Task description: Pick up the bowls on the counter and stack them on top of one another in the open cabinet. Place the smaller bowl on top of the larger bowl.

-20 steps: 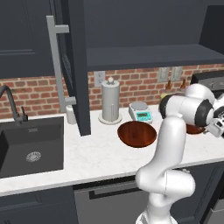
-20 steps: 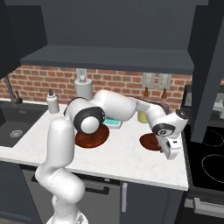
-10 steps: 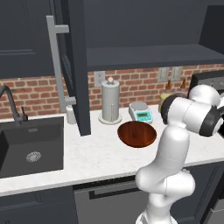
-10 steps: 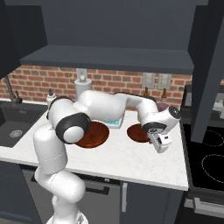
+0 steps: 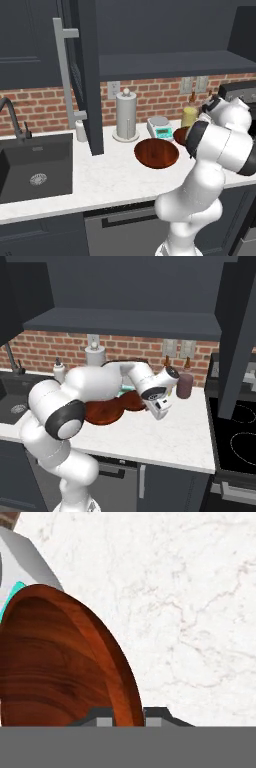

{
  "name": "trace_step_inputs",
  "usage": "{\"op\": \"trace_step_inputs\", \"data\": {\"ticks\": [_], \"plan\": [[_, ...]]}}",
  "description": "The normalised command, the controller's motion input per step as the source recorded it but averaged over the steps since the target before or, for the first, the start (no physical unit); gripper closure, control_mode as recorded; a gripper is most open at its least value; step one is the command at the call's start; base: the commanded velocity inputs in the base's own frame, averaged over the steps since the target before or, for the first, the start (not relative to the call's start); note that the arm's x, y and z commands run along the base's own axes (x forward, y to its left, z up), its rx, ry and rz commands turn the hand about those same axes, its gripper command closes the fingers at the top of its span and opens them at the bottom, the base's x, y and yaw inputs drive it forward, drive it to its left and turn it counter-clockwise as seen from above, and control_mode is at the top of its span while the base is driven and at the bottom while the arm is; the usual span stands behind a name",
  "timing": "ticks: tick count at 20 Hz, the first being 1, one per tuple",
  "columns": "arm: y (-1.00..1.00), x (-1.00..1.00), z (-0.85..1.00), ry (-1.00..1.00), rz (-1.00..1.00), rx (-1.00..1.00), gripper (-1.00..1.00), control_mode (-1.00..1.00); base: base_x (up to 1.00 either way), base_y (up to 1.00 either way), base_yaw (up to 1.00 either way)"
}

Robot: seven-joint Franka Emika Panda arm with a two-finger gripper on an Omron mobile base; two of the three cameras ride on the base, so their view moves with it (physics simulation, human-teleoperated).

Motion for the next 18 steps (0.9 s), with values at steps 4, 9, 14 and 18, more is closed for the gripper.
{"op": "trace_step_inputs", "data": {"ticks": [4, 9, 14, 18], "plan": [[0.99, 0.30, 0.20, 0.01, 0.18, 0.00, 1.00, -1.00, 0.00, 0.00, 0.00], [0.94, 0.57, -0.11, 0.11, 0.16, 0.00, 1.00, -1.00, 0.00, 0.00, 0.00], [0.55, 0.40, -0.31, 0.14, 0.10, -0.05, 1.00, -1.00, 0.00, 0.00, 0.00], [0.12, 0.18, -0.35, 0.05, 0.01, -0.03, 1.00, -1.00, 0.00, 0.00, 0.00]]}}
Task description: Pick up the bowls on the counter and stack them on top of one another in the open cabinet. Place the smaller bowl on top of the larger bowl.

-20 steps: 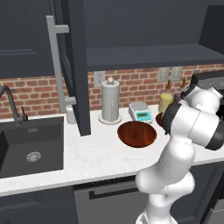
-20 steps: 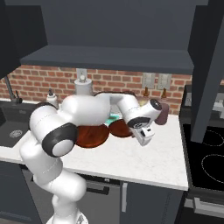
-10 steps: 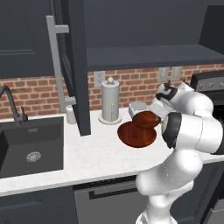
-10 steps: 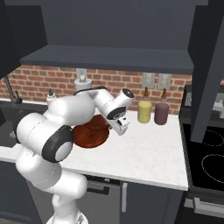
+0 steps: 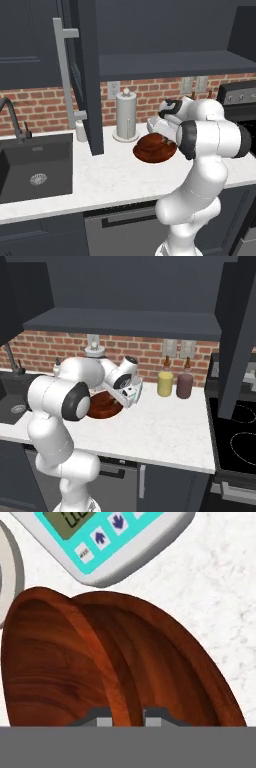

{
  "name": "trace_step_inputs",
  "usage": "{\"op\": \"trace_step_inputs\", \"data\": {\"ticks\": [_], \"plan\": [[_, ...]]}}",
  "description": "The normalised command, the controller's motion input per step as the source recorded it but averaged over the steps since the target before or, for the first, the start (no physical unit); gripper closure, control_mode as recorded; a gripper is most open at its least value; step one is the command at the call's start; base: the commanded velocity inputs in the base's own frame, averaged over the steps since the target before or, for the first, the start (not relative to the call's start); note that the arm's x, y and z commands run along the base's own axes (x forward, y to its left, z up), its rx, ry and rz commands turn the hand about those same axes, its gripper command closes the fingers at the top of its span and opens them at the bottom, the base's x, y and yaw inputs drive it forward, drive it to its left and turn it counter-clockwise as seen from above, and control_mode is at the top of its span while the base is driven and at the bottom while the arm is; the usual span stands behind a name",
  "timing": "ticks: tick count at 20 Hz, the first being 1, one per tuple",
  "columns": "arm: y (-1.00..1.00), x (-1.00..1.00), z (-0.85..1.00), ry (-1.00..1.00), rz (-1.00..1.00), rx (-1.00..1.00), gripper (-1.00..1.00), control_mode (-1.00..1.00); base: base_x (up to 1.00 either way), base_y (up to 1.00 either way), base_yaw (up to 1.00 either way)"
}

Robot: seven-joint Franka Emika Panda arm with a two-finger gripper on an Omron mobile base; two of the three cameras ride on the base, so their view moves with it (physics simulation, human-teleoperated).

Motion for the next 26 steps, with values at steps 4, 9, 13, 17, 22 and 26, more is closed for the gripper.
{"op": "trace_step_inputs", "data": {"ticks": [4, 9, 13, 17, 22, 26], "plan": [[0.04, 0.08, -0.27, 0.01, 0.00, -0.01, 1.00, -1.00, 0.00, 0.00, 0.00], [0.02, -0.10, 0.13, -0.06, 0.00, 0.00, -1.00, -1.00, 0.00, 0.00, 0.00], [0.00, -0.39, 0.69, -0.21, 0.03, 0.00, -1.00, -1.00, 0.00, 0.00, 0.00], [-0.06, -0.42, 0.33, -0.10, 0.05, 0.01, -1.00, -1.00, 0.00, 0.00, 0.00], [-0.20, -0.35, -0.33, 0.00, 0.14, 0.00, -1.00, -1.00, 0.00, 0.00, 0.00], [0.00, -0.02, -0.31, 0.01, 0.09, 0.00, -1.00, -1.00, 0.00, 0.00, 0.00]]}}
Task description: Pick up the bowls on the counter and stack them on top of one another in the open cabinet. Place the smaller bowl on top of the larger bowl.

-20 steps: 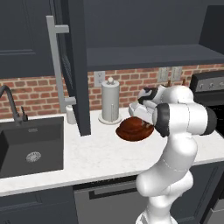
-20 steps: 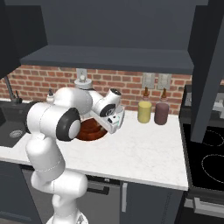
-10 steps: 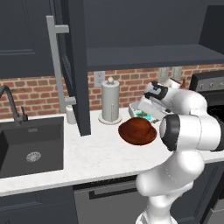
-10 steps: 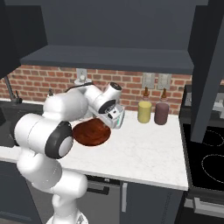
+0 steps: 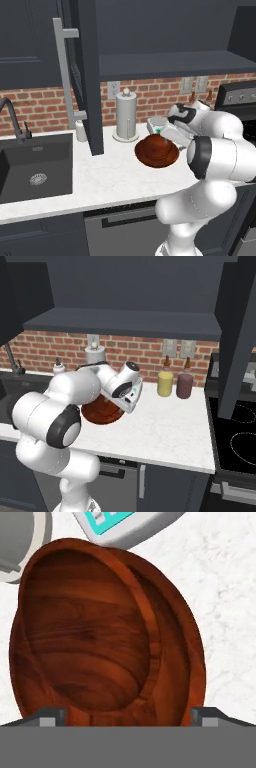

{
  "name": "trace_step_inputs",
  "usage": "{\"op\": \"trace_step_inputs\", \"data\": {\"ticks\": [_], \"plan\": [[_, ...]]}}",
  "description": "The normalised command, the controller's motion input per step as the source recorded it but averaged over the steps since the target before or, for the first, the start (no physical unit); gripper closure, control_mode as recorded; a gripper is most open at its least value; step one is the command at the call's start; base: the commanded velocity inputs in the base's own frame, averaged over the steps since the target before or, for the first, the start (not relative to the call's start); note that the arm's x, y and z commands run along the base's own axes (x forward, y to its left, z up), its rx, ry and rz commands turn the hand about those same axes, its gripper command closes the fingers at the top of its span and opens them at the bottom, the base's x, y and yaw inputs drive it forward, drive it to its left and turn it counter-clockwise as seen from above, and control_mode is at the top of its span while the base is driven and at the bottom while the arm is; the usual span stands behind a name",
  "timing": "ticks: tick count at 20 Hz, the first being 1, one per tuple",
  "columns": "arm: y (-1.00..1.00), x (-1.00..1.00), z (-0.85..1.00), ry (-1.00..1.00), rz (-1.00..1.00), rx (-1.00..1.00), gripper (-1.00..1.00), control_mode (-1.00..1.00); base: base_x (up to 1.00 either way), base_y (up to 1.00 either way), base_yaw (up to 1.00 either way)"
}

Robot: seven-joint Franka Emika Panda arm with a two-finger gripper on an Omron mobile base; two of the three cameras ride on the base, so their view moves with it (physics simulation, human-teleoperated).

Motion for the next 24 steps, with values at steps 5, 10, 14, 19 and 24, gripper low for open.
{"op": "trace_step_inputs", "data": {"ticks": [5, 10, 14, 19, 24], "plan": [[0.00, -0.01, -0.32, 0.05, 0.07, -0.01, -1.00, -1.00, 0.00, 0.00, 0.00], [0.00, 0.00, -0.41, 0.11, 0.04, -0.03, -1.00, -1.00, 0.00, 0.00, 0.00], [0.00, -0.01, -0.28, 0.06, 0.03, -0.03, -1.00, -1.00, 0.00, 0.00, 0.00], [-0.03, -0.45, 0.22, -0.07, 0.03, 0.01, -1.00, -1.00, 0.00, 0.00, 0.00], [0.00, -0.01, 0.00, 0.00, 0.01, 0.00, -1.00, -1.00, 0.00, 0.00, 0.00]]}}
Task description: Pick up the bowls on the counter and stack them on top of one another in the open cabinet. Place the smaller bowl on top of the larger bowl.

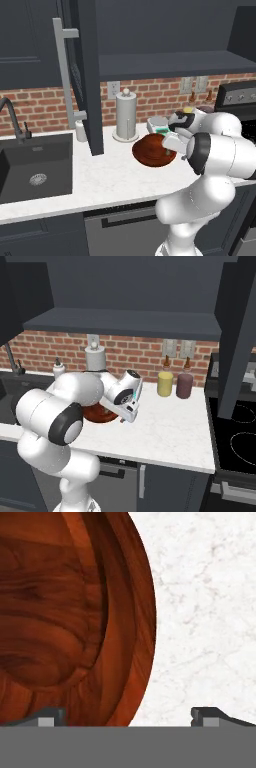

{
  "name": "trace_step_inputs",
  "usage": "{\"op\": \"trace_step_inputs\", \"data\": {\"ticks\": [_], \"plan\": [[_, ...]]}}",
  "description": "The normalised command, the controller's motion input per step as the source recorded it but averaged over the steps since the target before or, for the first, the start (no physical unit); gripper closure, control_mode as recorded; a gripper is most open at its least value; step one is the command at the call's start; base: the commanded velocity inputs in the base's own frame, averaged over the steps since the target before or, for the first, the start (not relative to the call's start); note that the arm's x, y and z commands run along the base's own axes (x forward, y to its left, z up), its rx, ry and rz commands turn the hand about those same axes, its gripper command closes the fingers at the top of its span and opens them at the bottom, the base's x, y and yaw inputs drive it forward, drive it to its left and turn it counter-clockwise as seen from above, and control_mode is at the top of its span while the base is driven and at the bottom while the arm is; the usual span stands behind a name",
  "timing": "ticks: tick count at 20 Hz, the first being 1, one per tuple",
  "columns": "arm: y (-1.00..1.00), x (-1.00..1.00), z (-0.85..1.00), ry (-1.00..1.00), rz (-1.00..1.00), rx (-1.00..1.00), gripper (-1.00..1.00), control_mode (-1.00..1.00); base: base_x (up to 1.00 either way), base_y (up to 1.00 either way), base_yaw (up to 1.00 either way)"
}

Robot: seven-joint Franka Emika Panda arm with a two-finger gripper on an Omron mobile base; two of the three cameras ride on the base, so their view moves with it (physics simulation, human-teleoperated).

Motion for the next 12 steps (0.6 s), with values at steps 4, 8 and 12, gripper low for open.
{"op": "trace_step_inputs", "data": {"ticks": [4, 8, 12], "plan": [[0.02, 0.09, -0.08, 0.00, 0.00, -0.02, -1.00, -1.00, 0.00, 0.00, 0.00], [0.07, 0.17, -0.15, 0.00, 0.00, -0.04, -1.00, -1.00, 0.00, 0.00, 0.00], [0.04, 0.16, -0.16, 0.00, 0.00, -0.05, -1.00, -1.00, 0.00, 0.00, 0.00]]}}
